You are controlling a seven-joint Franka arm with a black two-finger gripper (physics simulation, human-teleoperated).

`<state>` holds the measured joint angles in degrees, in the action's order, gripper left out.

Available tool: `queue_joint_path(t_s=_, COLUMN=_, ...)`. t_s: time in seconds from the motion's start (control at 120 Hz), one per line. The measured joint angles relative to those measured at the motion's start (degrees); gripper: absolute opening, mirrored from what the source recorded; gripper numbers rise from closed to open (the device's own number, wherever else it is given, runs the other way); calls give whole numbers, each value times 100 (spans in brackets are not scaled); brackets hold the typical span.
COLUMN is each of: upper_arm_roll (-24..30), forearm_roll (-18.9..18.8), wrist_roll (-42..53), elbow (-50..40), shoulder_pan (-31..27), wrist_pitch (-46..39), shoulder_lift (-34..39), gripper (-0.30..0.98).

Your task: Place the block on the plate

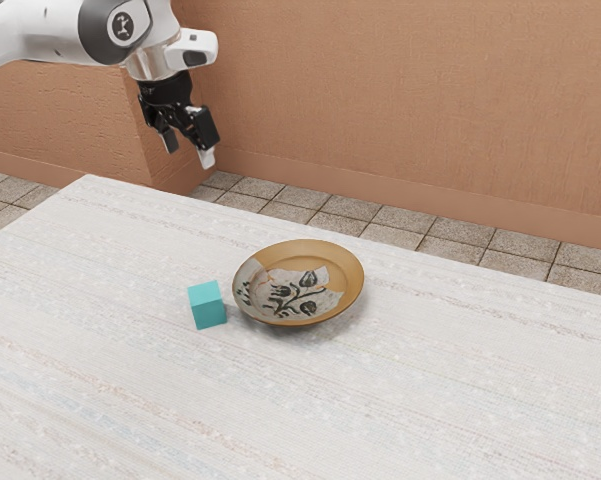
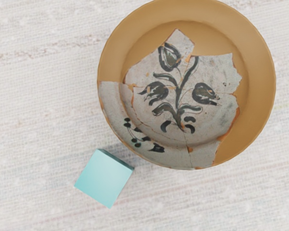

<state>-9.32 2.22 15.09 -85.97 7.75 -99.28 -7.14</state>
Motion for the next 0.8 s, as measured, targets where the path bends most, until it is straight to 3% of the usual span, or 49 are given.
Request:
queue_joint_path(t_s=0.2, upper_arm_roll=0, forearm_roll=-19, wrist_roll=115, elbow=-25, shoulder_pan=0, wrist_pitch=11, shoulder_lift=-6, gripper=69)
queue_joint_path(t_s=0.483, upper_arm_roll=-23, forearm_roll=-135, wrist_roll=412, elbow=-946, shoulder_pan=-4, wrist_pitch=123, shoulder_lift=-90, gripper=69)
queue_joint_path(t_s=0.667, upper_arm_roll=-28, forearm_roll=-292, wrist_roll=1351, elbow=-1904, shoulder_pan=-112, wrist_pitch=-833, shoulder_lift=-87, gripper=69)
queue_joint_path(t_s=0.8, upper_arm_roll=-29, forearm_roll=-306, wrist_roll=2025, elbow=-2064, shoulder_pan=-228, wrist_pitch=-1416, shoulder_lift=-381, gripper=69)
